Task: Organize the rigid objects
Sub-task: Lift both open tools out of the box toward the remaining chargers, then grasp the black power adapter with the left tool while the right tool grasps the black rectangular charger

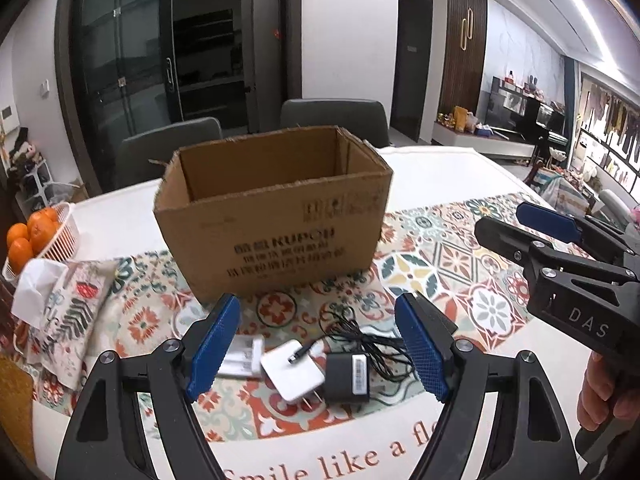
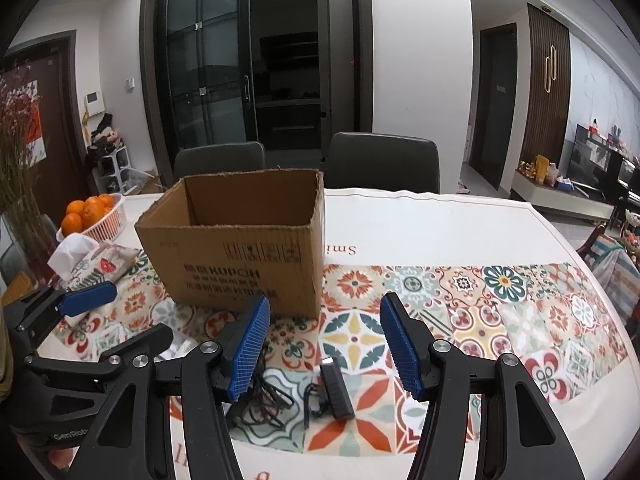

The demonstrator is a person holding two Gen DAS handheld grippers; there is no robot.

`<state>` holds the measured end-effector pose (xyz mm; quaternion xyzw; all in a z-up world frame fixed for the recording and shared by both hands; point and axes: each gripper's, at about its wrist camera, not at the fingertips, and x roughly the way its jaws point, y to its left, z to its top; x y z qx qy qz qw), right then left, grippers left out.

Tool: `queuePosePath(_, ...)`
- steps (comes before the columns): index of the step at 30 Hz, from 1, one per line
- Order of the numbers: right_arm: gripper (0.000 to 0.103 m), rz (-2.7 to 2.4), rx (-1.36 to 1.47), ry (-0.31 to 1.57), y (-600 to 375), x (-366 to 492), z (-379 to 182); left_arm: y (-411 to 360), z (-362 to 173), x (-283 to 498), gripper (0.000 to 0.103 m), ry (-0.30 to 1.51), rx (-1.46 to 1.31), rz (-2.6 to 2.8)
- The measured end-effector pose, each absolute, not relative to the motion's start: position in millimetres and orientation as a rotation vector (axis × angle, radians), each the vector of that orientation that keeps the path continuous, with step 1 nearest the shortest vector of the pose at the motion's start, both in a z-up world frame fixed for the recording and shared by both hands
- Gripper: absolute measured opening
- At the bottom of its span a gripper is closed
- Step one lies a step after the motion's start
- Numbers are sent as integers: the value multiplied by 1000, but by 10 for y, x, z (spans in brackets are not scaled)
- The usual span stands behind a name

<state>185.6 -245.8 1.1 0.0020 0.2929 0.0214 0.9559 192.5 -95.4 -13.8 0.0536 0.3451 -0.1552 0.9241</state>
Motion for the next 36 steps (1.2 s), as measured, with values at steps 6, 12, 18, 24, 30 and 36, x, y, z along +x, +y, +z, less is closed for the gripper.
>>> queuePosePath(6, 58, 38, 3, 603, -2467, 1770, -115, -984, -311, 1862, 79, 746, 114, -328)
queuePosePath(12, 58, 36, 13, 636, -2480, 1727, -291, -1011, -468, 1883, 79, 801, 125, -339)
queuePosePath(18, 58, 33, 38, 690, -2523, 1762, -488, -1043, -636, 1903, 76, 858, 156, -352)
queuePosePath(24, 58, 23, 64, 726, -2554, 1763, -668, -1084, -772, 1972, 73, 907, 184, -369)
queuePosePath(30, 58, -3, 118, 771, -2631, 1810, -842, -1170, -887, 2086, 70, 963, 221, -401)
queuePosePath(36, 58, -3, 148, 815, -2667, 1878, -976, -1200, -995, 2177, 67, 1016, 222, -418)
